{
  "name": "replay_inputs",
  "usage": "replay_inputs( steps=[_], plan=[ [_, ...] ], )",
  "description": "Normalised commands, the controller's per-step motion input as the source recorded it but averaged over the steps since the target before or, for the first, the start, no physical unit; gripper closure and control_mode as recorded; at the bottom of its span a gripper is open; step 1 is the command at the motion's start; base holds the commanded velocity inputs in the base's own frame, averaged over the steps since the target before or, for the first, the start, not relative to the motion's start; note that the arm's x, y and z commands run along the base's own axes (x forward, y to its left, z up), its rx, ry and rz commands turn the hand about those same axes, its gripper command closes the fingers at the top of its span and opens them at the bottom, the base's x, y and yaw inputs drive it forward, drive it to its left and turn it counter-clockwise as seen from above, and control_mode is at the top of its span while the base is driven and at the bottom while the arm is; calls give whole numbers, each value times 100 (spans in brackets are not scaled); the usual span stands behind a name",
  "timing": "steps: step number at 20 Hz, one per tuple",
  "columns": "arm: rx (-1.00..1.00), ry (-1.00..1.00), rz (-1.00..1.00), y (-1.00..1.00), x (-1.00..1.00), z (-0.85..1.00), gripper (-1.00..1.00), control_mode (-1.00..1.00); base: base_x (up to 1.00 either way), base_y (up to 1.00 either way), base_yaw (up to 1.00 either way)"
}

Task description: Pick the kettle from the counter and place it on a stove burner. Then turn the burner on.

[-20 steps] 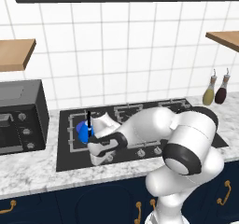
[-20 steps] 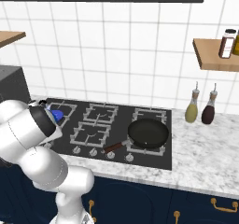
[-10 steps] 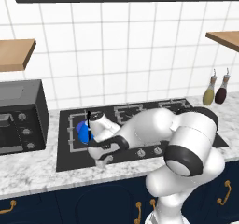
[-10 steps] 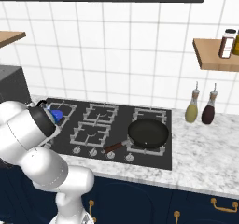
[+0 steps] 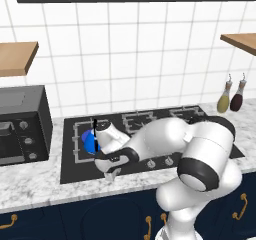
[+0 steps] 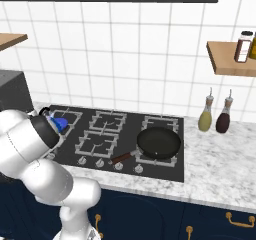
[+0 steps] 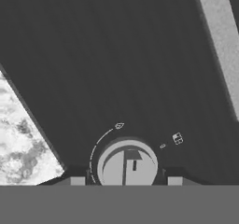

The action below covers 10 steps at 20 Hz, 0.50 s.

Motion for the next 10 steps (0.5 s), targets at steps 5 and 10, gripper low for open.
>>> replay_inputs(
  steps=[5,10],
  plan=[
    [7,-19,0,-12,0,90,-100,-100,0,0,0],
    [20,-26,-1,-60,-16,100,-100,-100,0,0,0]
  ],
)
